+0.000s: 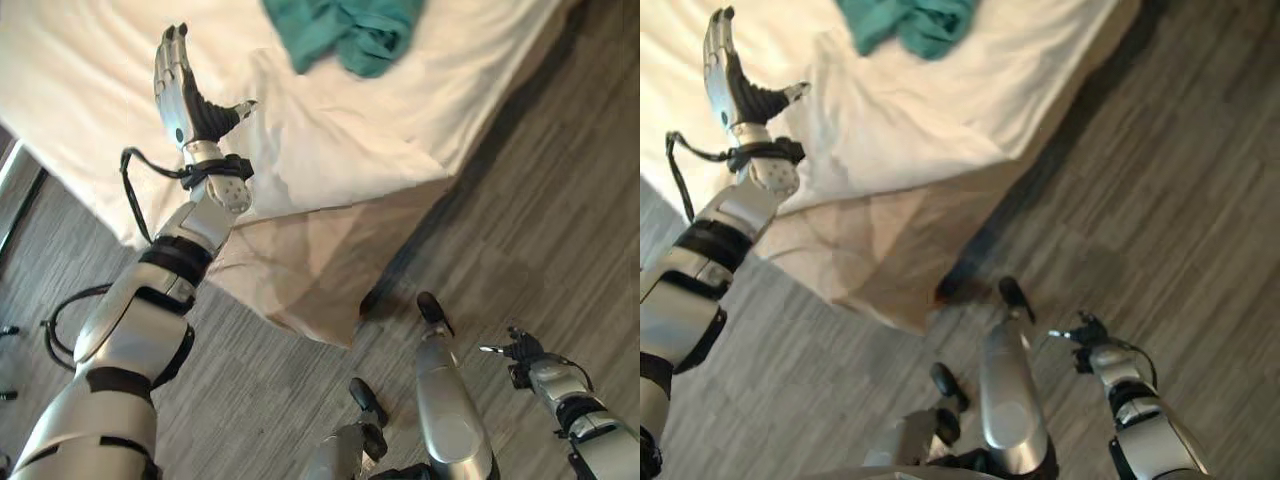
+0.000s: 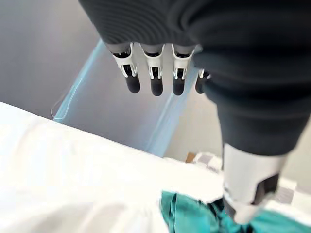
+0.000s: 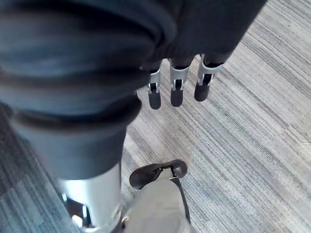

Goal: Tidy up the quilt and then pick up the clothes from the bed and put them into the laundry hamper.

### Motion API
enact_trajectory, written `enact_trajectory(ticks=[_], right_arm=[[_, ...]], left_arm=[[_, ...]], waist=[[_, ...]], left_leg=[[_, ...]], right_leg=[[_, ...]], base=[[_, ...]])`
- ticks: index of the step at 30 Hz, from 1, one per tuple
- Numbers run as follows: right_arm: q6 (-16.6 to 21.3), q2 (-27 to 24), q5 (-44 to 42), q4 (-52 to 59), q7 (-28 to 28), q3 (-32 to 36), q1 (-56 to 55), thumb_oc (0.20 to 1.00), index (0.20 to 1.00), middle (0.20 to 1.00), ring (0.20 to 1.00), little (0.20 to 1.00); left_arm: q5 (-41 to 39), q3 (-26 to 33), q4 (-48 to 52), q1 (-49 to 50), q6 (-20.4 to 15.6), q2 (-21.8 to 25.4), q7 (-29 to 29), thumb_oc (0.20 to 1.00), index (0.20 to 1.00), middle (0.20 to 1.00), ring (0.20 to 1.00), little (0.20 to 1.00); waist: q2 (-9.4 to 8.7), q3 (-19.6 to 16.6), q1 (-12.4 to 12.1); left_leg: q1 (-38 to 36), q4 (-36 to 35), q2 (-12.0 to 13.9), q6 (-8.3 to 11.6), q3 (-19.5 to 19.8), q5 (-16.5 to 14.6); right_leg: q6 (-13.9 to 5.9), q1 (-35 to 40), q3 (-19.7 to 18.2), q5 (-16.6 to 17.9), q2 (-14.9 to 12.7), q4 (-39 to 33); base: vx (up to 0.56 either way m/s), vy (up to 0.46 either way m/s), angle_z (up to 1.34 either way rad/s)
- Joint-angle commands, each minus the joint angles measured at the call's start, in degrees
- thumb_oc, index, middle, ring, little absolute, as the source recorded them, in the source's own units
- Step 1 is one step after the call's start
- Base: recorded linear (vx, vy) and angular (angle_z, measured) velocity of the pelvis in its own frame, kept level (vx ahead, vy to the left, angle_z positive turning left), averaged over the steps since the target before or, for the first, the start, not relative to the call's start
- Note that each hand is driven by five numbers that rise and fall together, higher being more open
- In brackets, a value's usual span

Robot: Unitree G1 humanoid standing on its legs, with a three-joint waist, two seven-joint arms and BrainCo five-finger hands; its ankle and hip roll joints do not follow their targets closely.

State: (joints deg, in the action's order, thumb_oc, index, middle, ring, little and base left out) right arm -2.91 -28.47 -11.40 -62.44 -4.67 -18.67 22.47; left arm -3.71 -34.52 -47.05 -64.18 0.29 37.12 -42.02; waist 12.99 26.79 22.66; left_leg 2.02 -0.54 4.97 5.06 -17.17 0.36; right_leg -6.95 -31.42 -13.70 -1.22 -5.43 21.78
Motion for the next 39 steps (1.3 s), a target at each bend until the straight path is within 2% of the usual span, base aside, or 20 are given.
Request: enact_trajectory(ticks=[1, 2, 3, 4, 6, 7, 8, 9, 15, 17, 20, 21, 25, 28, 30, 33, 34, 35, 36, 39], right_arm=[[2.01, -0.01, -2.14, 2.86, -0.72, -3.56, -4.58, 1.0, 1.0, 1.0, 1.0, 1.0], [2.01, 0.12, -2.94, 3.95, -1.32, -3.93, -4.61, 1.0, 1.0, 1.0, 1.0, 1.0], [1.97, 0.2, -3.18, 4.44, -1.6, -4.01, -4.61, 1.0, 1.0, 1.0, 1.0, 1.0], [1.47, 0.61, -4.42, 6.52, -2.77, -4.48, -4.36, 1.0, 1.0, 1.0, 1.0, 1.0], [0.72, 1.05, -6.9, 9.27, -4.68, -5.01, -4.15, 1.0, 1.0, 1.0, 1.0, 1.0], [0.29, 1.11, -7.42, 10.25, -5.2, -5.08, -4.14, 1.0, 1.0, 1.0, 1.0, 1.0], [-0.39, 1.23, -8.65, 11.57, -6.34, -5.38, -4.18, 1.0, 1.0, 1.0, 1.0, 1.0], [-0.92, 1.23, -9.47, 12.47, -7.16, -5.37, -4.36, 1.0, 1.0, 1.0, 1.0, 1.0], [-3.0, 1.64, -7.94, 13.99, -8.79, -5.08, -5.17, 1.0, 1.0, 1.0, 1.0, 1.0], [-2.59, 2.04, -5.73, 13.59, -8.15, -5.14, -5.88, 1.0, 1.0, 1.0, 1.0, 1.0], [-1.57, 2.68, -5.08, 13.17, -7.96, -5.89, -6.84, 1.0, 1.0, 1.0, 1.0, 1.0], [-0.55, 3.46, -4.92, 12.87, -8.12, -6.44, -8.0, 1.0, 1.0, 1.0, 1.0, 1.0], [0.32, 5.4, -3.44, 11.91, -8.64, -6.03, -9.59, 1.0, 1.0, 1.0, 1.0, 1.0], [0.33, 6.6, -3.79, 10.39, -8.58, -5.15, -10.04, 1.0, 1.0, 1.0, 1.0, 1.0], [0.19, 8.17, -6.27, 5.98, -7.27, -3.68, -9.77, 1.0, 1.0, 1.0, 1.0, 1.0], [0.36, 8.73, -6.55, 4.07, -6.54, -2.74, -9.8, 1.0, 1.0, 1.0, 1.0, 1.0], [0.57, 9.26, -6.35, 1.6, -6.42, -1.48, -9.4, 1.0, 1.0, 1.0, 1.0, 1.0], [0.69, 9.3, -6.49, 1.28, -6.41, -1.38, -9.39, 1.0, 1.0, 1.0, 1.0, 1.0], [0.86, 9.37, -7.12, 0.28, -6.41, -0.77, -9.22, 1.0, 1.0, 1.0, 1.0, 1.0], [1.42, 9.67, -8.49, -1.68, -6.03, 1.13, -8.86, 1.0, 1.0, 1.0, 1.0, 1.0]], left_arm=[[-3.12, 2.72, -8.92, -0.77, 11.54, 2.13, 0.62, 1.0, 1.0, 1.0, 1.0, 1.0], [-5.94, 2.79, -11.2, -1.25, 16.71, 1.75, 1.17, 1.0, 1.0, 1.0, 1.0, 1.0], [-5.24, 2.9, -12.24, -1.36, 17.75, 1.52, 1.06, 1.0, 1.0, 1.0, 1.0, 1.0], [-7.97, 3.9, -16.76, -1.6, 24.63, 0.52, 0.35, 1.0, 1.0, 1.0, 1.0, 1.0], [-7.29, 4.19, -22.86, -2.31, 31.84, -0.14, -1.98, 1.0, 1.0, 1.0, 1.0, 1.0], [-7.12, 4.23, -24.12, -2.43, 33.68, -0.24, -2.39, 0.931, 0.931, 0.931, 0.931, 0.931], [-7.18, 4.04, -25.87, -2.75, 36.31, -0.31, -2.89, 0.347, 0.347, 0.347, 0.347, 0.347], [-7.51, 3.95, -26.56, -2.77, 37.75, -0.3, -2.79, 0.2, 0.2, 0.2, 0.2, 0.2], [-11.44, 4.83, -27.13, -1.18, 39.78, -2.06, -6.19, 0.2, 0.2, 0.2, 0.2, 0.2], [-13.14, 5.61, -25.35, -0.31, 35.11, -2.16, -6.87, 0.2, 0.2, 0.2, 0.2, 0.2], [-16.18, 7.34, -23.46, -0.14, 23.05, -2.28, -5.8, 0.2, 0.2, 0.2, 0.2, 0.2], [-15.38, 9.64, -19.48, -0.46, 10.37, -3.16, -4.93, 0.2, 0.2, 0.2, 0.2, 0.2], [-6.25, 11.89, -3.97, 4.53, -8.87, -4.07, -10.07, 0.2, 0.2, 0.2, 0.2, 0.2], [0.51, 12.56, 5.73, 9.95, -13.17, -4.12, -12.93, 0.2, 0.2, 0.2, 0.2, 0.2], [6.82, 14.08, 19.28, 19.98, -18.49, -4.77, -8.66, 0.2, 0.2, 0.2, 0.2, 0.2], [8.46, 13.64, 24.01, 24.51, -18.94, -6.05, -4.47, 0.2, 0.2, 0.2, 0.2, 0.2], [7.97, 11.44, 28.85, 30.5, -16.6, -8.23, 1.7, 0.2, 0.2, 0.2, 0.2, 0.2], [7.81, 11.23, 29.24, 31.21, -16.33, -8.52, 1.95, 0.297, 0.297, 0.297, 0.297, 0.297], [6.42, 10.62, 29.98, 34.46, -15.3, -10.02, 3.07, 1.0, 1.0, 1.0, 1.0, 1.0], [9.68, 8.8, 29.05, 40.53, -14.33, -11.34, 6.52, 1.0, 1.0, 1.0, 1.0, 1.0]], waist=[[-4.39, -1.25, 1.52], [-4.68, -1.04, 1.96], [-4.81, -0.93, 2.13], [-5.59, -0.48, 2.72], [-6.96, 0.19, 3.33], [-7.41, 0.46, 3.49], [-8.12, 0.8, 3.66], [-8.51, 0.98, 3.74], [-10.32, 2.27, 3.57], [-10.64, 2.45, 3.09], [-11.15, 2.2, 2.52], [-11.66, 1.68, 1.62], [-12.22, 0.23, -1.58], [-12.41, -0.95, -4.48], [-12.99, -2.69, -9.31], [-13.21, -3.42, -11.35], [-13.29, -3.6, -14.04], [-13.26, -3.62, -14.25], [-13.16, -3.54, -15.39], [-12.98, -3.27, -17.91]], left_leg=[[4.62, 8.76, 6.87, 1.47, 2.86, -3.59], [5.15, 9.07, 6.98, 1.51, 2.57, -3.94], [5.46, 9.28, 7.06, 1.54, 2.47, -4.08], [6.79, 10.07, 7.41, 1.76, 2.39, -4.41], [8.52, 11.13, 7.94, 2.01, 2.29, -4.84], [8.96, 11.36, 8.07, 2.1, 2.26, -4.88], [9.71, 11.66, 8.36, 2.23, 2.19, -4.89], [10.0, 11.72, 8.46, 2.26, 2.14, -4.9], [11.55, 12.14, 9.0, 2.36, 2.29, -4.77], [11.15, 11.97, 9.02, 2.27, 2.59, -4.86], [10.38, 12.02, 9.21, 2.16, 2.82, -5.14], [9.5, 12.31, 9.31, 2.02, 3.21, -5.63], [8.15, 11.44, 9.64, 1.71, 4.06, -4.17], [7.56, 10.73, 9.45, 1.53, 5.72, -3.81], [6.62, 9.88, 8.98, 1.2, 9.04, -3.27], [6.77, 9.49, 8.59, 0.99, 10.48, -3.06], [6.88, 9.04, 8.2, 0.73, 12.05, -2.91], [6.88, 8.98, 8.15, 0.72, 12.25, -2.92], [6.79, 8.66, 7.91, 0.66, 12.94, -2.85], [6.32, 7.62, 7.25, 0.67, 13.97, -2.65]], right_leg=[[-1.84, 3.12, 3.25, 0.42, -4.93, -2.98], [-1.84, 2.45, 3.03, 0.53, -4.81, -2.91], [-1.85, 2.15, 2.94, 0.54, -4.76, -2.85], [-1.8, 1.14, 2.76, 0.75, -4.37, -2.81], [-1.73, 0.07, 2.57, 1.18, -3.83, -2.93], [-1.71, -0.12, 2.53, 1.33, -3.65, -3.04], [-1.71, -0.53, 2.5, 1.55, -3.31, -3.2], [-1.72, -0.71, 2.53, 1.71, -3.1, -3.3], [-1.44, -0.87, 2.61, 2.29, -2.22, -4.43], [-1.37, -0.16, 2.79, 2.13, -2.12, -4.65], [-1.3, 0.85, 3.1, 1.8, -2.26, -4.7], [-1.21, 2.36, 3.67, 1.32, -2.66, -4.95], [-0.86, 6.13, 4.77, 2.97, -2.85, -7.9], [-0.88, 8.96, 5.93, 3.45, -3.07, -10.0], [-0.84, 14.69, 7.86, 3.75, -3.25, -13.98], [-0.9, 16.56, 8.7, 3.84, -3.57, -15.49], [-1.11, 18.61, 10.39, 3.78, -4.18, -16.81], [-1.15, 18.87, 10.64, 3.77, -4.26, -16.98], [-1.26, 19.74, 11.44, 3.67, -4.54, -17.41], [-1.68, 21.75, 13.86, 3.75, -5.45, -18.72]], base=[[0.08, 0.044, -0.47], [0.0, -0.007, -0.29], [-0.01, -0.029, -0.32], [-0.04, -0.048, -0.26], [-0.07, -0.082, -0.18], [-0.07, -0.094, -0.12], [-0.06, -0.072, -0.07], [-0.05, -0.066, -0.05], [-0.05, -0.009, 0.03], [-0.05, 0.024, 0.04], [-0.06, -0.001, 0.05], [-0.09, -0.026, 0.07], [-0.12, -0.042, 0.32], [-0.07, -0.046, 0.33], [-0.02, -0.026, 0.52], [-0.02, 0.035, 0.52], [-0.04, 0.085, 0.41], [-0.04, 0.108, 0.41], [-0.02, 0.059, 0.52], [-0.04, 0.068, 0.46]])
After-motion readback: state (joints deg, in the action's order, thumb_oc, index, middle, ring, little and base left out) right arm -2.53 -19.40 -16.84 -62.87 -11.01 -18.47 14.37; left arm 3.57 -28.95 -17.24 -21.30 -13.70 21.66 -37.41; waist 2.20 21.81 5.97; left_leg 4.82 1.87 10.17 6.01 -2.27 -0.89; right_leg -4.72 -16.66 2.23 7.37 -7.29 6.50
